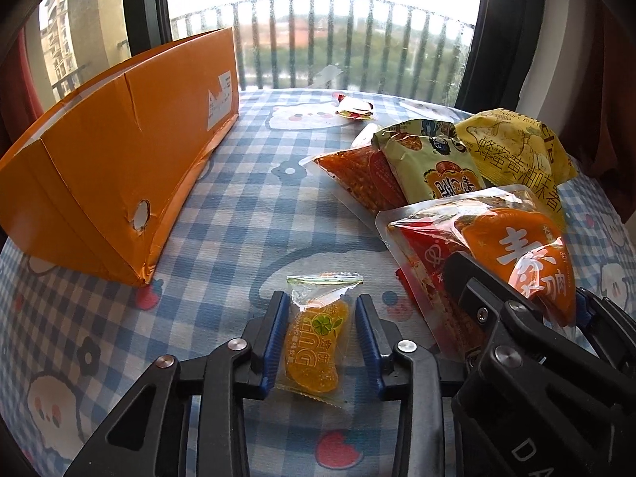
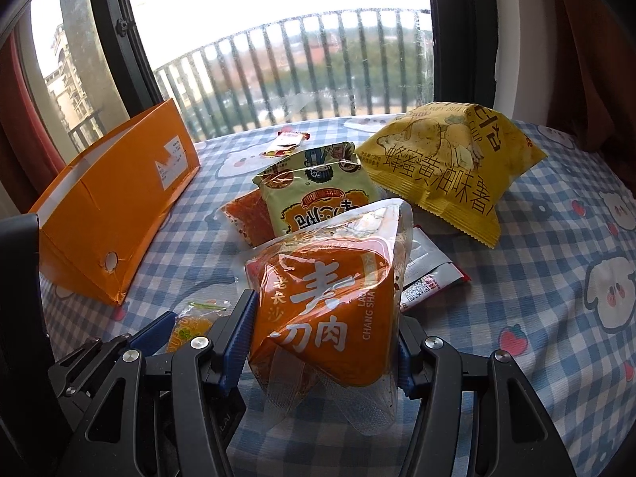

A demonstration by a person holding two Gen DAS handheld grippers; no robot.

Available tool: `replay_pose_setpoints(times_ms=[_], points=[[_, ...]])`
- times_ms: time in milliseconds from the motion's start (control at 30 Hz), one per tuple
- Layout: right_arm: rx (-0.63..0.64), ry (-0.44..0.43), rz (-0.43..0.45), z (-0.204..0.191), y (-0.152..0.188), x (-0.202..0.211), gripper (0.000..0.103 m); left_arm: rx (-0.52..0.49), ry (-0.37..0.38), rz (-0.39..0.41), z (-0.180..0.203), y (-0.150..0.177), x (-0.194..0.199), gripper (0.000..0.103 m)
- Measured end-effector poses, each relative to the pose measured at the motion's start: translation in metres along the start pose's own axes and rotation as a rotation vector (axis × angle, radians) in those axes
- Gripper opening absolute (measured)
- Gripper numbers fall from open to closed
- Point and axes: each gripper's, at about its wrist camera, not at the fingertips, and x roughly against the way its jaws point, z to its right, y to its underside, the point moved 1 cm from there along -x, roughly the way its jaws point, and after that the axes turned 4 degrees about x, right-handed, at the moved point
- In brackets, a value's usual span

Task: Organize snacks
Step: 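Hold the orange bag in the right tool while the left grasps a small orange jelly packet, then carry the orange bag and jelly packet together into the orange box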

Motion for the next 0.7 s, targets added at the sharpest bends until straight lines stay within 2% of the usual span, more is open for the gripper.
replay_pose_setpoints(times_ms=[67,233,700], points=[[0.003,0.001,0.001,-0.001,-0.001,0.0,0.063,0.0,0.001,0.001,0.0,0.0,0.001,0.028],[0.007,-0.001,0.007,-0.002,-0.001,0.002,0.063,0.003,0.009,0.001,0.0,0.0,0.004,0.028],[0.027,-0.025,0.105,-0.015,-0.009,0.044,0.063,0.001,0.015,0.109,-0.008,-0.007,0.052,0.027]])
